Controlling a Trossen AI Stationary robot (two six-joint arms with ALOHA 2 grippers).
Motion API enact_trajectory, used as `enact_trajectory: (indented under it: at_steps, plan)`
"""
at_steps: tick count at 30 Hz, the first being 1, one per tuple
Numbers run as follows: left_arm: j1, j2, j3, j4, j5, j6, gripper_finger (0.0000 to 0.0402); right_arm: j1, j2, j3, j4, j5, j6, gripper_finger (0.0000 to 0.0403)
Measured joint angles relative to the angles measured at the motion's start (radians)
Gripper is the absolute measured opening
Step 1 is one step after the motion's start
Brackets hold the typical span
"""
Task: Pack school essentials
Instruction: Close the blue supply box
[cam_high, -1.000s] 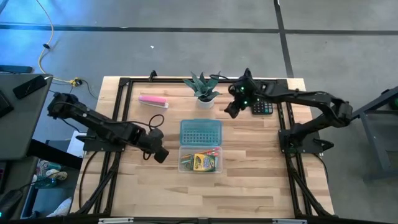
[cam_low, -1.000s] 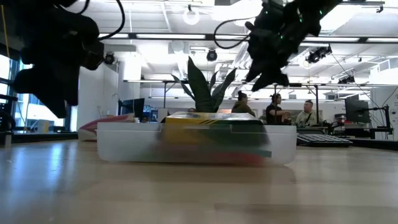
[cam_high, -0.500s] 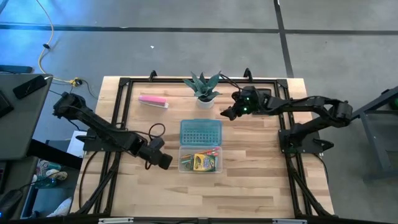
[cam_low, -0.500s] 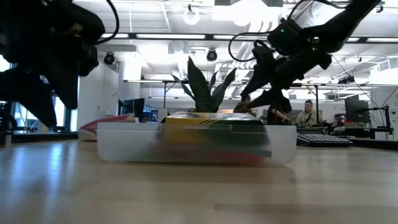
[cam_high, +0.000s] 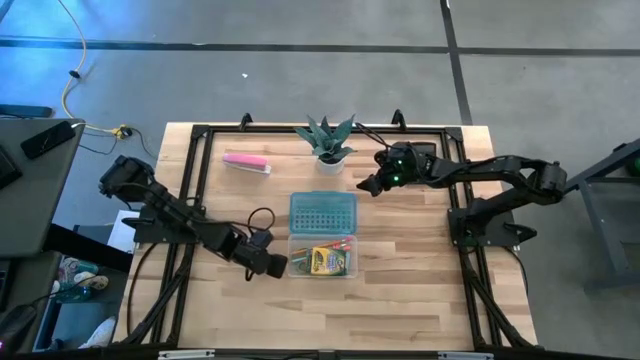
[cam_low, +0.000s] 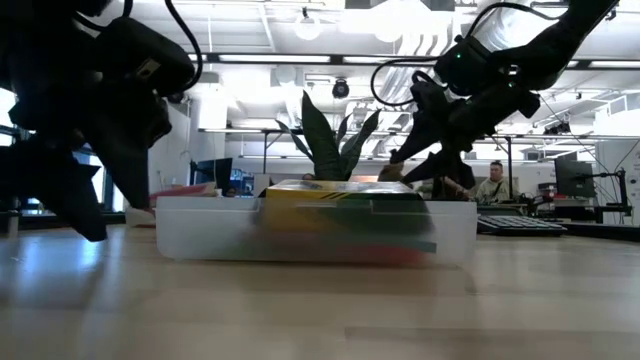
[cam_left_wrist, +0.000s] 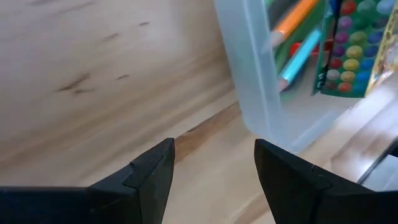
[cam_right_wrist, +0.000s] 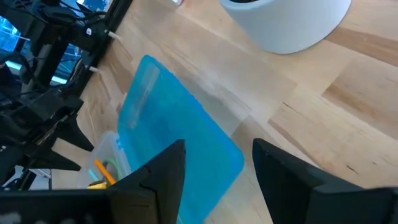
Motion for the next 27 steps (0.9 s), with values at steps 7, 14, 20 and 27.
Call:
enact_trajectory:
  at_steps: [7,14,20,27]
  plan:
    - [0.000,0.035,0.000,0.054,-0.003,0.000,0.0211,0.000,0.044,0.000,0.020,0.006,-0.010,0.0227]
    - [0.000,0.048,0.000,0.090,-0.004,0.000,0.0211,0.000,0.157,-0.001,0.123,-0.030,0.025,0.0245]
    - [0.000,0.047,0.000,0.098,-0.019,-0.009,0.0211,-0.002,0.245,0.000,0.231,-0.114,0.067,0.0245]
    - [0.000,0.047,0.000,0.098,-0.026,-0.017,0.0211,-0.002,0.347,0.000,0.321,-0.179,0.109,0.0245]
